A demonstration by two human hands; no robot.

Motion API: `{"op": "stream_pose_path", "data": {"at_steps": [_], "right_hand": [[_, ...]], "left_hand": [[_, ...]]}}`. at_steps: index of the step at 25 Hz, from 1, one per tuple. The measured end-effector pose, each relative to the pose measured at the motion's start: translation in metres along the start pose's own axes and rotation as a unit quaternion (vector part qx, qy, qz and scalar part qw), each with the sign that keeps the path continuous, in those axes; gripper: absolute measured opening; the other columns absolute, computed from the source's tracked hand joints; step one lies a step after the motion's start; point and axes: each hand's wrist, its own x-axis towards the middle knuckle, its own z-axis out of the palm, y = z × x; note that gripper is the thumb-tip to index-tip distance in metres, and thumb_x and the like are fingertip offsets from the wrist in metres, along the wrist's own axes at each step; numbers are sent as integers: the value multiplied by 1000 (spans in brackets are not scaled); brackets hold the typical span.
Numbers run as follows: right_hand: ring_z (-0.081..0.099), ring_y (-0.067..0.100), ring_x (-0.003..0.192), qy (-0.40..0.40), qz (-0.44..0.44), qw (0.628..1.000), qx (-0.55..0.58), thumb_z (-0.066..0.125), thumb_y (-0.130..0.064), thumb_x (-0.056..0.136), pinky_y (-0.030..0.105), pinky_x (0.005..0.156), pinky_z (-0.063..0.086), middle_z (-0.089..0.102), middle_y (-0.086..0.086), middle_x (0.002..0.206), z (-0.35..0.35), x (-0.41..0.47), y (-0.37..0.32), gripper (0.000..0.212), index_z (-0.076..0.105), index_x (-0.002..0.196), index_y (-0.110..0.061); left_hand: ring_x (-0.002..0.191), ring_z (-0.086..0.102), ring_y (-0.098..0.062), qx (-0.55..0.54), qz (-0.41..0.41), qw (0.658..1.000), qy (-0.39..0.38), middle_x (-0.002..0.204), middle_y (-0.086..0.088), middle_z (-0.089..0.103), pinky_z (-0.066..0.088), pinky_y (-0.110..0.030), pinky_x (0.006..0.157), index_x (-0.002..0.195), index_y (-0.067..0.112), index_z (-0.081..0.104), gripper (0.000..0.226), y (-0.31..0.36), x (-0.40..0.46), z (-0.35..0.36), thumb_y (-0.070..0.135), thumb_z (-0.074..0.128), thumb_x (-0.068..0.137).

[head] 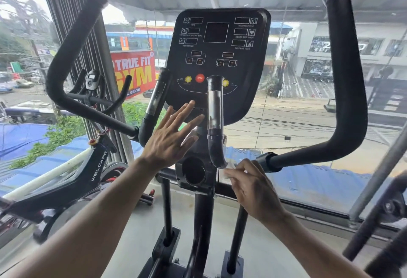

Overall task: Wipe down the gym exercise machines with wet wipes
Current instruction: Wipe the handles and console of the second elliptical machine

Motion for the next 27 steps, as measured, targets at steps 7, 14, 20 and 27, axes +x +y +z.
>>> {"op": "stream_pose_path", "data": {"at_steps": [7, 14, 20, 27], "right_hand": [[59, 0, 91, 87, 54, 991, 91, 67, -3, 94, 16, 80, 50, 57, -7, 100, -26, 32, 11, 23, 73, 113, -14], [62, 5, 90, 140, 36, 988, 58, 66, -5, 94, 25, 76, 55, 63, -10, 98, -58, 96, 36, 22, 75, 110, -17], [64, 3, 85, 97, 56, 991, 75, 71, -6, 92, 16, 75, 52, 63, -12, 97, -37, 85, 53, 22, 75, 107, -21], [64, 2, 89, 9, 127, 987, 102, 74, -9, 91, 13, 73, 54, 63, -13, 95, 10, 61, 87, 19, 77, 102, -24]], "left_hand": [[156, 29, -28, 32, -44, 998, 11, 171, -10, 24, 14, -54, 130, 156, 23, 40, 53, -7, -16, 1, 43, 47, 107], [158, 22, -27, 37, -100, 993, 44, 172, -9, 21, 16, -51, 130, 158, 23, 36, 62, -32, 12, -2, 47, 47, 102], [153, 36, -28, -1, -55, 998, 18, 167, -11, 31, 15, -43, 131, 155, 19, 38, 57, -15, -9, 30, 34, 54, 102], [161, 7, -14, -44, -150, 979, -128, 175, 4, 5, 4, -43, 132, 167, 30, 18, 69, -13, -60, 98, 59, 36, 107]]}}
